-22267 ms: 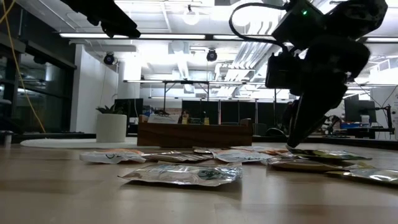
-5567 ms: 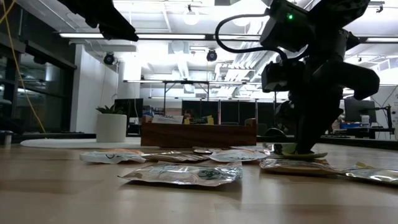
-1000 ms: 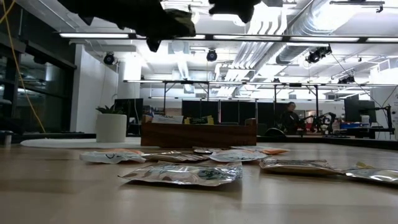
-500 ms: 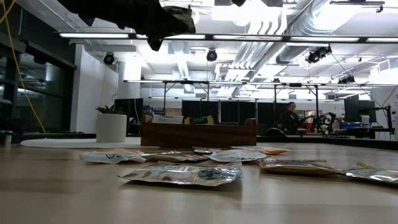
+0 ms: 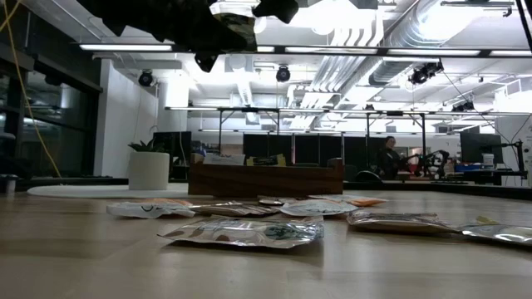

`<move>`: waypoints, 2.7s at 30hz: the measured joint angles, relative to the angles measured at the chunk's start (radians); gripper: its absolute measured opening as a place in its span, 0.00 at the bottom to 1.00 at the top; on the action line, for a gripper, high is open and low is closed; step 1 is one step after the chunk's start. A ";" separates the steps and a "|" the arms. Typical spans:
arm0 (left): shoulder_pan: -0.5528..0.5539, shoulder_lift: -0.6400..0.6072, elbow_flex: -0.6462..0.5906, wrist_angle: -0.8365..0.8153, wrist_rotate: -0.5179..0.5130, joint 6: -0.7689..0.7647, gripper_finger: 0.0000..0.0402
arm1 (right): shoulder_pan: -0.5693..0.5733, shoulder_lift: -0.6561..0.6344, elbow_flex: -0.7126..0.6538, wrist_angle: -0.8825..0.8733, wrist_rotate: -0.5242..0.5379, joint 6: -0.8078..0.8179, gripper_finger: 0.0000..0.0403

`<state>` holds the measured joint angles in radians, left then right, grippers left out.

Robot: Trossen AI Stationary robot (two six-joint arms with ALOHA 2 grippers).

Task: Pick & Place Tea
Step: Put the yellow tea bag into the middle section of the wooden organizer

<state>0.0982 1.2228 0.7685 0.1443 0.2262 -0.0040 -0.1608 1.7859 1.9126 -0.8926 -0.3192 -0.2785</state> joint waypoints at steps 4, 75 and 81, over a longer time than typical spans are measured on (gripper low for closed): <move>0.000 0.000 0.000 0.002 0.002 0.004 0.00 | -0.001 0.028 0.002 0.001 -0.030 -0.003 0.45; 0.000 -0.001 0.004 -0.045 0.018 0.009 0.12 | 0.007 0.058 -0.063 0.079 -0.064 -0.044 0.00; 0.000 0.001 0.001 -0.053 0.001 0.023 0.36 | 0.004 0.036 -0.059 0.054 0.028 -0.045 0.00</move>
<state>0.0978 1.2234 0.7692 0.0910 0.2276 0.0193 -0.1570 1.8223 1.8538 -0.8387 -0.2909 -0.3236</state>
